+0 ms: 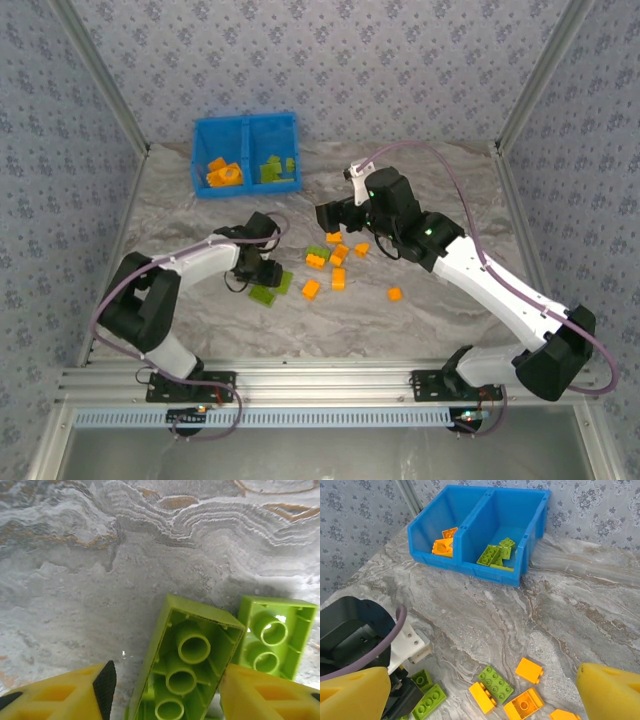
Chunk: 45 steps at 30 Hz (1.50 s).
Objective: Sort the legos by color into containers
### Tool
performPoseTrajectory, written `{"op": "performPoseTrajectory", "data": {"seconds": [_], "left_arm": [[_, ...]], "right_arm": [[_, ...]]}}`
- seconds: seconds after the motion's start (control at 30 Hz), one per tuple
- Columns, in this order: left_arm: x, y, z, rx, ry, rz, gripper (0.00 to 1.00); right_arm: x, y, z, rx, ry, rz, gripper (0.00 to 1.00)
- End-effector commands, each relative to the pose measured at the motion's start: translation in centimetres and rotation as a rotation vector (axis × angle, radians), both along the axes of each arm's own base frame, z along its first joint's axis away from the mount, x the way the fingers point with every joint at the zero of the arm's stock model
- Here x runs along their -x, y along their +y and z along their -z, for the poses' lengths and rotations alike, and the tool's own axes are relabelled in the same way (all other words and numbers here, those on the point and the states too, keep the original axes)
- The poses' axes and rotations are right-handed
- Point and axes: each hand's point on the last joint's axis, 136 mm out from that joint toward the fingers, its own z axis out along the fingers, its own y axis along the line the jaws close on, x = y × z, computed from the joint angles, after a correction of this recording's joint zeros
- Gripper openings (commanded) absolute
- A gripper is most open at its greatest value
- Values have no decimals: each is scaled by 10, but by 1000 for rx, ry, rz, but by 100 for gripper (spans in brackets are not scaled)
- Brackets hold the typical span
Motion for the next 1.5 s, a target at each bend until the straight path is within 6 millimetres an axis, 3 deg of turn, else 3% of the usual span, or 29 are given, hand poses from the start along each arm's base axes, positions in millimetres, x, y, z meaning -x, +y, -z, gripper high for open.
{"op": "performPoseTrajectory", "data": {"seconds": [0.0,0.1,0.2,0.37,0.5,0.67,0.87,1.13,1.3,1.37,1.47], "left_arm": [[-7,-3,5,18,-3,-16,55],[-10,-4,4,34,-18,-34,41],[-19,-8,-11,69,-52,-56,30],[-54,-16,-85,126,-212,-72,31],[-104,-13,-147,115,-367,-93,32],[-179,-5,-185,46,-493,-154,32],[-267,0,-192,-6,-552,-223,31],[-341,-10,-167,38,-569,-268,37],[-359,-1,-150,112,-568,-345,45],[-361,-2,-153,144,-566,-350,49],[-359,-11,-173,175,-595,-316,52]], "right_arm": [[0,-7,-15,-21,-20,27,98],[1,-10,-16,-18,-22,38,98],[2,-16,-17,-16,-18,59,98],[11,-28,-22,-45,-11,97,98],[15,-46,-19,-63,-16,169,99],[24,-65,-8,-70,2,230,99],[40,-88,-16,-69,3,271,99],[60,-118,-13,-112,-4,347,100],[67,-124,-13,-127,3,356,100],[67,-126,-14,-130,1,360,100],[68,-126,-15,-130,-2,361,100]]}}
